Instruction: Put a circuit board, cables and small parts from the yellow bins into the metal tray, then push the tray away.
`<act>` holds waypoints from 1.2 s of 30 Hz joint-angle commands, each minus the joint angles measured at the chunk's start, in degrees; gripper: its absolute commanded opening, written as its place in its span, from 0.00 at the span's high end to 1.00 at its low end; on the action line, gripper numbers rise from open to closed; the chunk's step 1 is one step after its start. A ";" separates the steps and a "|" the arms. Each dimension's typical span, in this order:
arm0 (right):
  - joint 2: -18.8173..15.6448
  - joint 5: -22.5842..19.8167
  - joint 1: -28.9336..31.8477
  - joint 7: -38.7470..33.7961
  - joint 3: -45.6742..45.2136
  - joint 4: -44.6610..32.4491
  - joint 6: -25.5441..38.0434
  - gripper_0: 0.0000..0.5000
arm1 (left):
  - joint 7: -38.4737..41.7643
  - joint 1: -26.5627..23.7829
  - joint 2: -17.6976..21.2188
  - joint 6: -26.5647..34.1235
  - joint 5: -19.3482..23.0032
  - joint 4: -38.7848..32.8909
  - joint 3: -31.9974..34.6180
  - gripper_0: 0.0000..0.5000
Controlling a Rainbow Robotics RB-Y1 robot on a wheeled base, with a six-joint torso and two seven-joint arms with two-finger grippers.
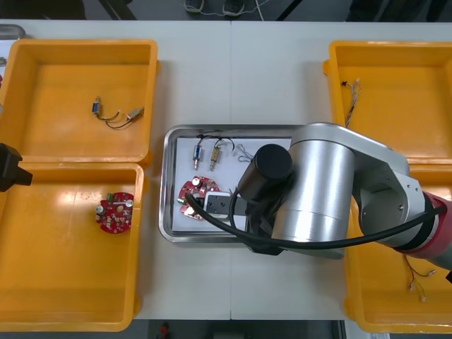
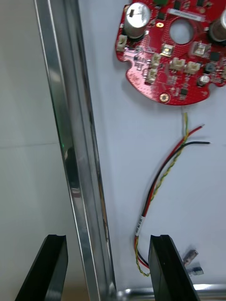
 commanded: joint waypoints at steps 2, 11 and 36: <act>2.25 0.74 -1.85 3.38 4.14 2.42 -0.67 0.00 | 1.03 0.76 -0.52 0.37 -0.64 -1.74 1.38 0.00; 4.62 4.43 -0.62 3.38 6.95 3.21 -0.67 0.00 | 1.03 0.76 -0.52 0.37 -0.64 -1.74 1.38 0.00; 6.56 9.00 1.23 3.56 9.77 9.98 -5.59 0.00 | 1.03 0.76 -0.52 0.37 -0.64 -1.74 1.38 0.00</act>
